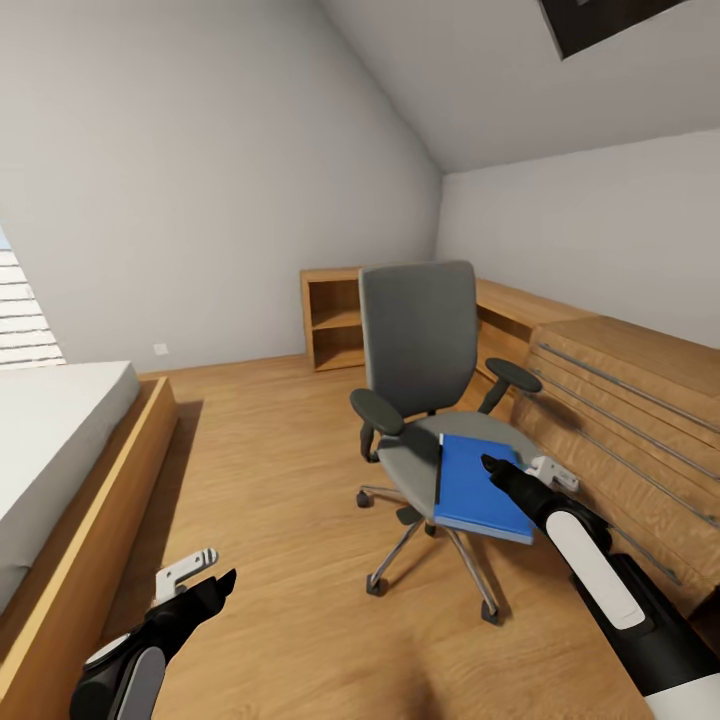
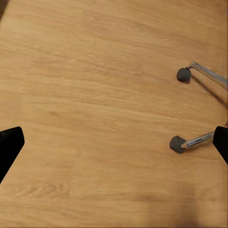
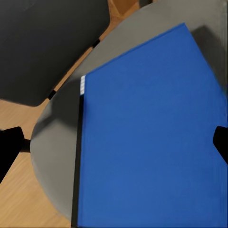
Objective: In the bedroom, organize the workspace by keeping the computer under the desk, ensuring the monitor is on the desk, placing the keyboard on the desk next to the monitor, placing the mouse on the desk next to the keyboard, moving the folder from the swivel chair onto the desk next to the mouse, stacking the notebook on top of the folder with the pen on top of the notebook, and positioning the swivel chair next to the desk.
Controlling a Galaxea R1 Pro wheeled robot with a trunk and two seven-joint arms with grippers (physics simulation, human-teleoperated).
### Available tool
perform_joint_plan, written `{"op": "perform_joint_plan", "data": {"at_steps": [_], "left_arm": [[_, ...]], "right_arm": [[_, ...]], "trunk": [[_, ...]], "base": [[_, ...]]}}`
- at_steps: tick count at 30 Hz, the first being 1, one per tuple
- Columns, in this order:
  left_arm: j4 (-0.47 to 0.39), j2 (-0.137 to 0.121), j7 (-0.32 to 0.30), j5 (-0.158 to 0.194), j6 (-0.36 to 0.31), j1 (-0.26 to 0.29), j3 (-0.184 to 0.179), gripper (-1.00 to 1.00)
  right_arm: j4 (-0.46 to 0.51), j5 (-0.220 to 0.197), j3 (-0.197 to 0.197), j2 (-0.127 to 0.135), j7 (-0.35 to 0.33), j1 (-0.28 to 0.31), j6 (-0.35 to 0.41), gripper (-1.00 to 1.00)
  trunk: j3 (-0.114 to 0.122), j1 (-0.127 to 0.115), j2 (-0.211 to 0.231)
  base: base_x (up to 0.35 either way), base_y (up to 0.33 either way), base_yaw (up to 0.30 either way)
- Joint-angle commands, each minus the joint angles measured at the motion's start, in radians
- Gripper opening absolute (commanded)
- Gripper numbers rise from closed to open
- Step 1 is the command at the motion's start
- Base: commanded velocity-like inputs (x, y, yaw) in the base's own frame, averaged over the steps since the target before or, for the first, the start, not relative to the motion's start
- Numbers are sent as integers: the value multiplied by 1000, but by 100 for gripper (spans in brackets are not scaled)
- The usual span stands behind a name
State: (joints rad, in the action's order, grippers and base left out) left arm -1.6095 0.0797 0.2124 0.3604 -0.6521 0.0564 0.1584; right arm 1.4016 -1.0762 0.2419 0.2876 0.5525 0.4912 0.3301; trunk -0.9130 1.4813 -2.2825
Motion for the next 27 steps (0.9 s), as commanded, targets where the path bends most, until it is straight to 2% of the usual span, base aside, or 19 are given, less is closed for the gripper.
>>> {"op": "perform_joint_plan", "data": {"at_steps": [1, 7, 12, 14, 18, 19, 21, 24, 25, 27], "left_arm": [[-3, 1, 8, 11, -4, 0, 1, 100], [-5, 3, 8, 12, -4, 0, 1, 100], [-6, 3, 10, 12, -4, 0, 2, 100], [-6, 3, 10, 12, -4, 0, 2, 100], [-6, 3, 11, 12, -4, 0, 3, 100], [-6, 3, 11, 12, -4, 0, 3, 100], [-6, 4, 11, 12, -4, 0, 3, 100], [-6, 4, 11, 12, -4, 0, 3, 100], [-6, 4, 12, 12, -4, 0, 3, 100], [-6, 4, 12, 12, -4, 0, 1, 100]], "right_arm": [[0, -6, 2, 1, 7, 1, 1, 100], [-10, -7, -16, 1, 6, 1, 1, 100], [-42, -9, -57, 0, 2, 1, 2, 100], [-51, -11, -67, 0, 0, 1, 2, 100], [-81, -64, -83, 0, -34, 1, 2, 100], [-101, -95, -86, 1, -69, 1, 2, 100], [-140, -117, -88, 2, -133, 1, 2, 100], [-173, -126, -89, 2, -200, 1, 3, 100], [-196, -130, -90, 2, -254, 1, 4, 100], [-212, -134, -90, 2, -314, 1, 8, 100]], "trunk": [[-1, 0, 0], [-1, 0, 0], [-1, 0, 0], [-7, 7, -14], [-20, 23, -42], [-23, 27, -49], [-29, 34, -63], [-39, 46, -84], [-39, 46, -84], [-39, 46, -84]], "base": [[0, 0, -286], [0, 0, -292], [0, 0, -296], [0, 0, -297], [0, 0, -292], [0, 0, -201], [0, 0, -108], [0, 0, -49], [0, 0, -14], [0, 0, -5]]}}
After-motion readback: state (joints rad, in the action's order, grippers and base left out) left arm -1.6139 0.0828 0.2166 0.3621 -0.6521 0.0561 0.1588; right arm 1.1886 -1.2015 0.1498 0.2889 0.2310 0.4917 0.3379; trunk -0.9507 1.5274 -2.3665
